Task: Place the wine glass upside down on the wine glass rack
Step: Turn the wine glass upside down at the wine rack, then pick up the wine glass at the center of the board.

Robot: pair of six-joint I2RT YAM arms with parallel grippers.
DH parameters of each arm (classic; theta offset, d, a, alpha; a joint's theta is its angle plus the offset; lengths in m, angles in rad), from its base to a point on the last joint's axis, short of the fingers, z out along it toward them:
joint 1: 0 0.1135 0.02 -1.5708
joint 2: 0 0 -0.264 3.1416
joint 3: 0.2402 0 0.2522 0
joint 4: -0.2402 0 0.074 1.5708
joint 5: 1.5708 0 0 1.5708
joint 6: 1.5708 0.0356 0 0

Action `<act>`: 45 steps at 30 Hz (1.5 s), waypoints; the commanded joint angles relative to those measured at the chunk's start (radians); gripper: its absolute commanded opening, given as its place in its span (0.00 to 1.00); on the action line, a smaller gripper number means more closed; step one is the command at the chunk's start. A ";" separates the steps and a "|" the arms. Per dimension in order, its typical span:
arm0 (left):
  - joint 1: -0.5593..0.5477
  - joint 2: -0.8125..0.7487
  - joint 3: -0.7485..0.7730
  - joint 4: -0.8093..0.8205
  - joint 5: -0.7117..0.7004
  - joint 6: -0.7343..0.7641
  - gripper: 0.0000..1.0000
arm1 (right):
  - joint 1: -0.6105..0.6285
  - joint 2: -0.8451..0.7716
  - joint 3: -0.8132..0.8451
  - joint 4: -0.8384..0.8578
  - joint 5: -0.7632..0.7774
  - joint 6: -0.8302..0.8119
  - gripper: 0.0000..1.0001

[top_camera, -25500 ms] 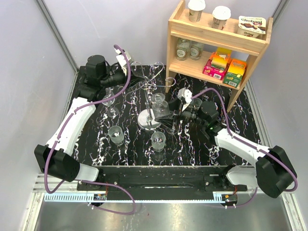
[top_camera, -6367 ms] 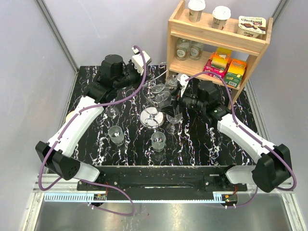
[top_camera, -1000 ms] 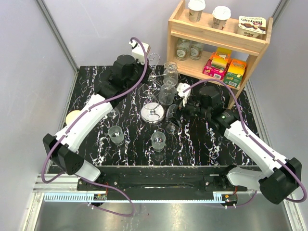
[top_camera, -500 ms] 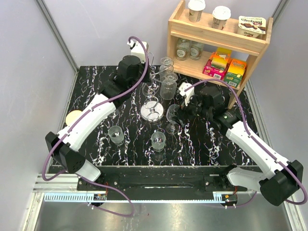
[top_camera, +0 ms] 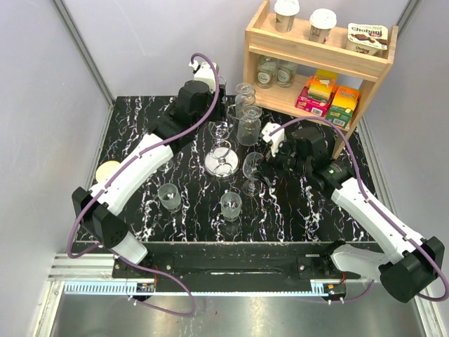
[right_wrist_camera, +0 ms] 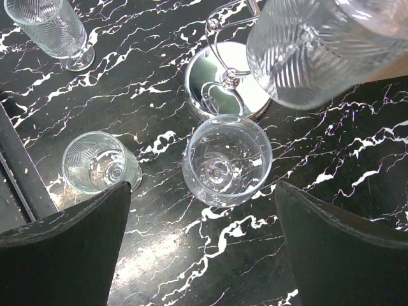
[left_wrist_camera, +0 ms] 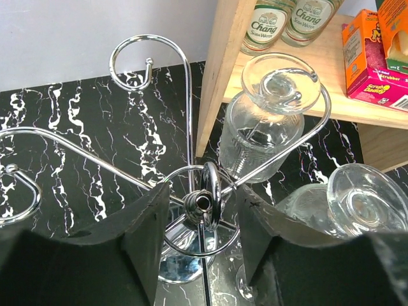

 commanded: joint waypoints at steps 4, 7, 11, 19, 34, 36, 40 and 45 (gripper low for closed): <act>0.004 -0.074 -0.006 0.025 0.000 0.063 0.69 | -0.007 -0.034 0.039 -0.057 -0.055 -0.068 1.00; 0.006 -0.102 -0.019 0.039 0.012 0.100 0.94 | -0.006 -0.025 0.069 -0.136 -0.129 -0.111 0.99; 0.004 -0.129 -0.024 0.052 0.047 0.144 0.99 | -0.006 -0.024 0.105 -0.199 -0.158 -0.143 0.98; 0.006 -0.189 -0.007 0.030 0.156 0.234 0.99 | 0.036 0.009 0.206 -0.327 -0.198 -0.230 0.92; 0.113 -0.309 0.100 -0.067 0.248 0.390 0.99 | 0.350 0.265 0.246 -0.398 -0.045 -0.341 0.76; 0.144 -0.315 0.099 -0.078 0.259 0.380 0.99 | 0.378 0.304 0.249 -0.398 -0.026 -0.353 0.74; 0.202 -0.329 0.082 -0.086 0.308 0.373 0.99 | 0.407 0.374 0.267 -0.389 -0.019 -0.362 0.70; 0.251 -0.347 0.054 -0.086 0.345 0.365 0.99 | 0.439 0.443 0.286 -0.389 0.000 -0.375 0.66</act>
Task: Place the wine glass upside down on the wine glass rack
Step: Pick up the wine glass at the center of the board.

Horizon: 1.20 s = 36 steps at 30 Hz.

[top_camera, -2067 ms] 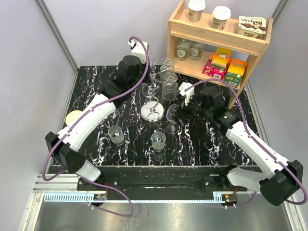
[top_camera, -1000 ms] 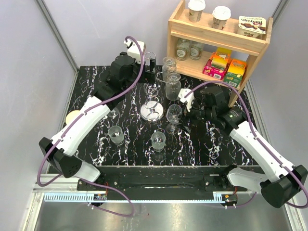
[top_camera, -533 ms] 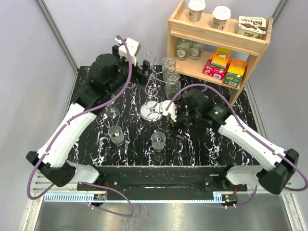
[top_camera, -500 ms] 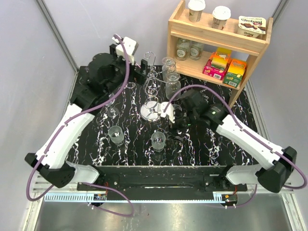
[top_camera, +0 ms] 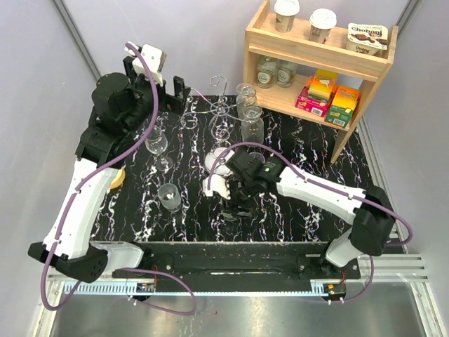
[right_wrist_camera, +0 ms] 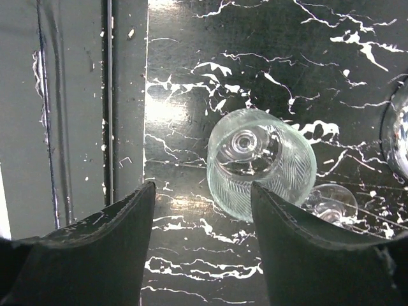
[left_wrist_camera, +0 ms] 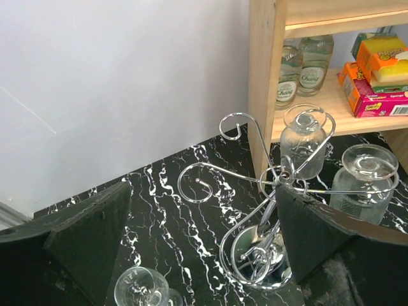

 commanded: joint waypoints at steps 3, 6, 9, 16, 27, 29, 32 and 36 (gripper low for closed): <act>0.049 -0.043 -0.025 0.000 0.075 -0.005 0.99 | 0.044 0.068 0.052 0.018 0.034 -0.029 0.64; 0.066 -0.050 -0.042 0.008 0.090 -0.011 0.99 | 0.056 0.099 0.040 0.038 0.051 -0.026 0.59; 0.075 -0.055 -0.054 0.012 0.102 -0.016 0.99 | 0.057 0.123 0.014 0.075 0.072 -0.018 0.51; 0.089 -0.070 -0.069 0.020 0.124 -0.019 0.99 | 0.057 0.152 -0.007 0.103 0.101 -0.009 0.30; 0.105 -0.046 -0.026 -0.003 0.156 -0.028 0.99 | 0.057 0.087 0.050 0.058 0.130 0.028 0.00; 0.103 -0.029 0.012 -0.021 0.161 -0.025 0.99 | 0.057 0.053 0.073 0.042 0.127 0.038 0.00; 0.105 -0.010 0.063 -0.043 0.174 -0.036 0.99 | 0.057 -0.002 0.121 0.017 0.095 0.066 0.00; 0.106 -0.010 0.060 -0.029 0.242 -0.072 0.99 | 0.057 -0.071 0.200 0.003 0.017 0.117 0.00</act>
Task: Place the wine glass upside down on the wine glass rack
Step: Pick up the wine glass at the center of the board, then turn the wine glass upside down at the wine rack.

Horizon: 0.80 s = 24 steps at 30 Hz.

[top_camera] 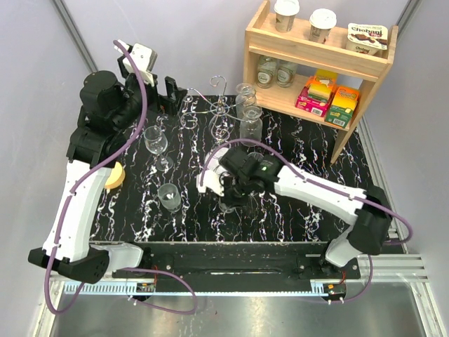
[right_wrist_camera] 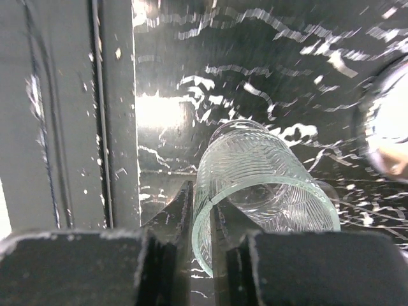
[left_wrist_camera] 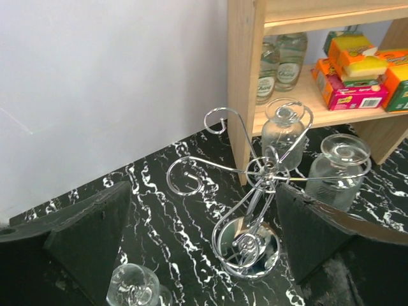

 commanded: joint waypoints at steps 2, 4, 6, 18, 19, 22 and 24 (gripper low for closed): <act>0.010 -0.001 0.038 0.028 0.113 -0.045 0.99 | 0.007 -0.168 0.165 0.004 -0.124 0.075 0.00; 0.016 -0.001 0.039 0.022 0.155 -0.037 0.99 | 0.007 -0.201 0.201 -0.003 -0.167 0.095 0.00; 0.023 -0.004 0.030 0.020 0.201 -0.018 0.99 | 0.007 -0.227 0.247 -0.022 -0.210 0.110 0.00; 0.075 -0.004 0.027 0.051 0.423 -0.008 0.99 | -0.043 -0.254 0.546 -0.015 -0.057 0.124 0.00; 0.085 -0.005 0.024 0.060 0.467 -0.022 0.99 | -0.053 -0.251 0.561 -0.006 -0.046 0.126 0.00; 0.139 -0.012 -0.013 0.115 0.633 -0.065 0.99 | -0.117 -0.236 0.621 0.031 -0.043 0.153 0.00; 0.174 -0.016 -0.043 0.157 0.736 -0.101 0.99 | -0.169 -0.216 0.678 0.059 -0.054 0.186 0.00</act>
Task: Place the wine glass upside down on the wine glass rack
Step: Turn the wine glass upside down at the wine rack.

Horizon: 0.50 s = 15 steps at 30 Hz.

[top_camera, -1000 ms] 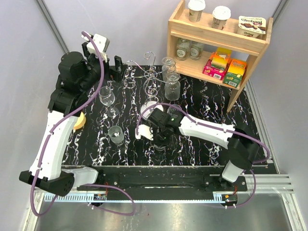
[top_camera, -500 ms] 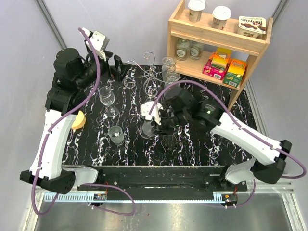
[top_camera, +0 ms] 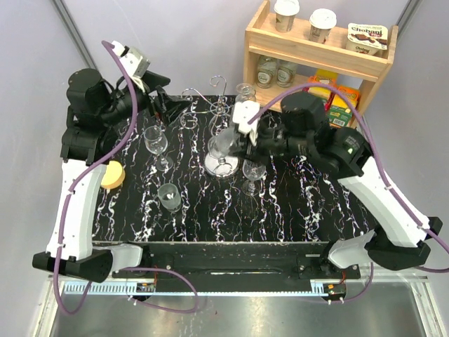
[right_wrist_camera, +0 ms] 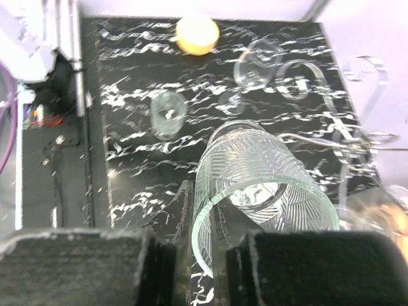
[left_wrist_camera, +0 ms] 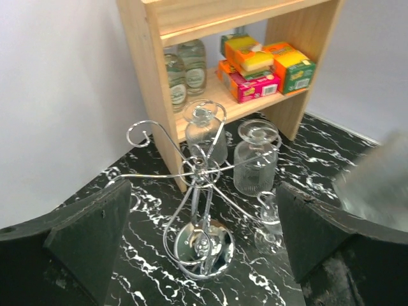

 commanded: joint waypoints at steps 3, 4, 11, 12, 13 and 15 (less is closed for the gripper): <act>0.089 -0.014 -0.090 0.218 0.413 -0.149 0.99 | -0.136 0.036 0.202 0.165 -0.007 0.081 0.00; 0.090 -0.017 -0.108 0.253 0.467 -0.186 0.99 | -0.146 0.043 0.221 0.166 -0.031 0.093 0.00; 0.083 0.006 -0.245 0.641 0.544 -0.417 0.99 | -0.176 0.123 0.356 0.171 -0.195 0.199 0.00; 0.081 0.017 -0.243 0.652 0.549 -0.425 0.99 | -0.182 0.134 0.371 0.170 -0.212 0.210 0.00; 0.077 0.024 -0.246 0.675 0.558 -0.443 0.99 | -0.182 0.146 0.385 0.173 -0.222 0.216 0.00; 0.077 0.032 -0.265 0.750 0.581 -0.500 0.99 | -0.184 0.165 0.405 0.173 -0.229 0.222 0.00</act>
